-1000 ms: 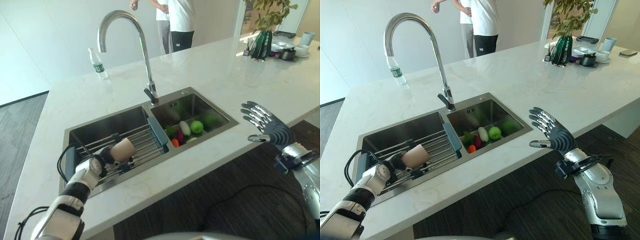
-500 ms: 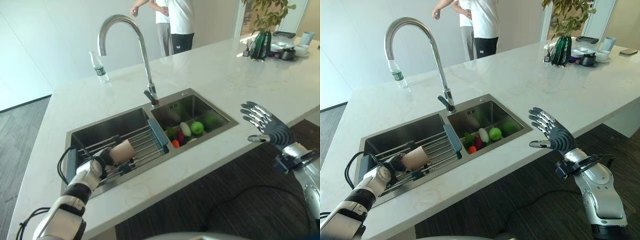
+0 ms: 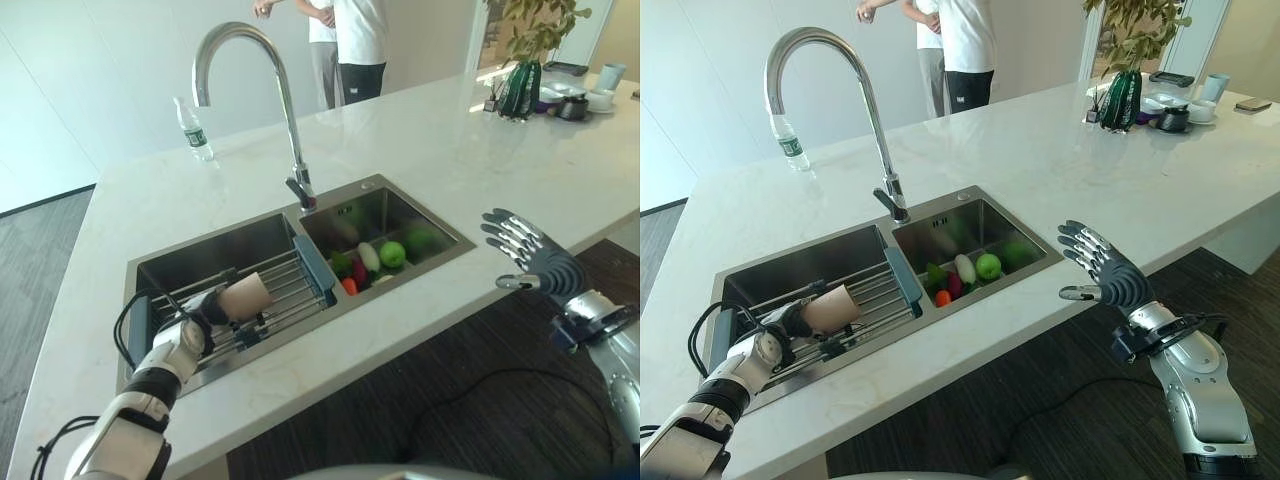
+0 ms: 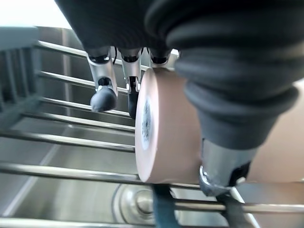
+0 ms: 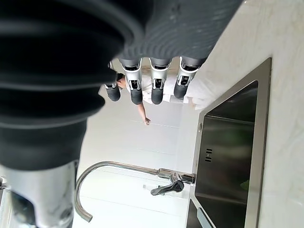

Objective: Place the dishes in the dishwasher.

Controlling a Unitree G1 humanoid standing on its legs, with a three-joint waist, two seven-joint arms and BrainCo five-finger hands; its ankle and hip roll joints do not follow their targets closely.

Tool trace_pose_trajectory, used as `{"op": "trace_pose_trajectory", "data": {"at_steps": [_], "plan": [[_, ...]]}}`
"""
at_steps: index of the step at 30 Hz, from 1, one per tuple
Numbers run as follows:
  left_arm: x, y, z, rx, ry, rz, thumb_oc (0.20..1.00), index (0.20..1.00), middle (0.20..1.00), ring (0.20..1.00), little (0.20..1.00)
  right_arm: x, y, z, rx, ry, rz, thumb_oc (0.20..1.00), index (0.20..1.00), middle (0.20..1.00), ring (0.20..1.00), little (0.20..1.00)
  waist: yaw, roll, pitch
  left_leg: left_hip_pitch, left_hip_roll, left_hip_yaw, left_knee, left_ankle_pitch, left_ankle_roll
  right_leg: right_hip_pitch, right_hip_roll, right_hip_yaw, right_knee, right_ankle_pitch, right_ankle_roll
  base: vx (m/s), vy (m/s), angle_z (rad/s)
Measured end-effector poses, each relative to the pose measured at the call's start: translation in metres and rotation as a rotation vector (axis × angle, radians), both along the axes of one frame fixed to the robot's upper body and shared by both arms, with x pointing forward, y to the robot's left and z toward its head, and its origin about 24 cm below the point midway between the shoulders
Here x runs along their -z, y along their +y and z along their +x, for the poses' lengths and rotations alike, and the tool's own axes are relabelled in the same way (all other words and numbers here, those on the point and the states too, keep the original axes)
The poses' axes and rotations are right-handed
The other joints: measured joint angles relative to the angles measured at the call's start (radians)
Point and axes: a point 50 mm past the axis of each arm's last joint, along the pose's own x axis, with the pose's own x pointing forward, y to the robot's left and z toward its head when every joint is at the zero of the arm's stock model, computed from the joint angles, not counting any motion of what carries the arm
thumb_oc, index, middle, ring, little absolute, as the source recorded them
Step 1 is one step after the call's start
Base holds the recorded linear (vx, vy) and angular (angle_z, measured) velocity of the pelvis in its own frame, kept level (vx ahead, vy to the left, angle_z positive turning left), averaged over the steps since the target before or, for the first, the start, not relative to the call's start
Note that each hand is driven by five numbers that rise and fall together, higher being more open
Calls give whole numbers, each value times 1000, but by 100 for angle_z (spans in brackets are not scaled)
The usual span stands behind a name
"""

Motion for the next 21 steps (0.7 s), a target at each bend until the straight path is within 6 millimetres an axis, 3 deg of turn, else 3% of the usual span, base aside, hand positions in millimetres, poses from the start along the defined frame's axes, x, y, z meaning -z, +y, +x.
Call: {"op": "trace_pose_trajectory", "data": {"at_steps": [4, 5, 8, 11, 14, 16, 18, 21], "plan": [[-23, -1, 8, 50, -130, -11, 200, 200, 200, 200, 200, 0, 0, 0, 4, -2, 0, 1000, 1000, 1000, 1000, 1000, 3, -2, 2, -1, 0, -2, 0, -1, 0, 1, 0, -3, 0, -2, -1, -6, -15, 1], [-36, -8, 8, 70, -224, -52, 200, 200, 200, 200, 200, 2, -1, -2, 13, 2, 4, 1000, 1000, 1000, 1000, 1000, 8, -6, 6, -2, 0, -6, 0, -1, 0, 1, 0, -5, 0, -3, -1, -16, -27, 6], [-58, -28, 0, 147, -394, -153, 200, 200, 200, 200, 200, 7, -3, -5, 40, 16, 13, 1000, 1000, 1000, 1000, 1000, 31, -15, 13, -1, 1, -22, 0, -2, 1, 8, -1, -11, 0, -6, 0, -24, -43, 7], [-79, -24, -7, 125, -512, -212, 200, 200, 200, 200, 200, 8, -6, -7, 69, 9, 6, 1000, 1000, 1000, 1000, 1000, 63, -22, 18, -8, 3, -28, 0, -7, 8, 9, -2, -20, 0, -7, -1, -30, -92, 12], [-124, -12, -23, 83, -758, -298, 200, 200, 200, 200, 200, 6, -8, -9, 126, -43, 44, 1000, 1000, 1000, 1000, 1000, 103, -23, 18, -22, 6, -58, 0, -6, 8, 14, -2, -48, 0, -15, -2, -60, -170, 23], [-150, -21, -38, 109, -921, -403, 200, 200, 200, 200, 200, 7, -4, -11, 146, -56, 55, 1000, 1000, 1000, 1000, 1000, 133, -22, 18, -36, 6, -83, 1, 8, -3, 17, -2, -76, 1, -18, -1, -102, -250, 33], [-153, -32, -51, 124, -987, -515, 200, 200, 200, 200, 200, 6, 1, -13, 154, -74, 76, 1000, 1000, 1000, 1000, 1000, 167, -23, 19, -40, 8, -107, 4, 10, -4, 28, -1, -97, 1, -24, -9, -109, -257, 43], [-136, -39, -70, 60, -977, -726, 200, 200, 200, 200, 200, 3, 4, -18, 164, -122, 80, 1000, 1000, 1000, 1000, 1000, 218, -24, 21, -59, 20, -138, 7, 19, -10, 32, 9, -140, 0, -29, -15, -153, -237, 36]]}}
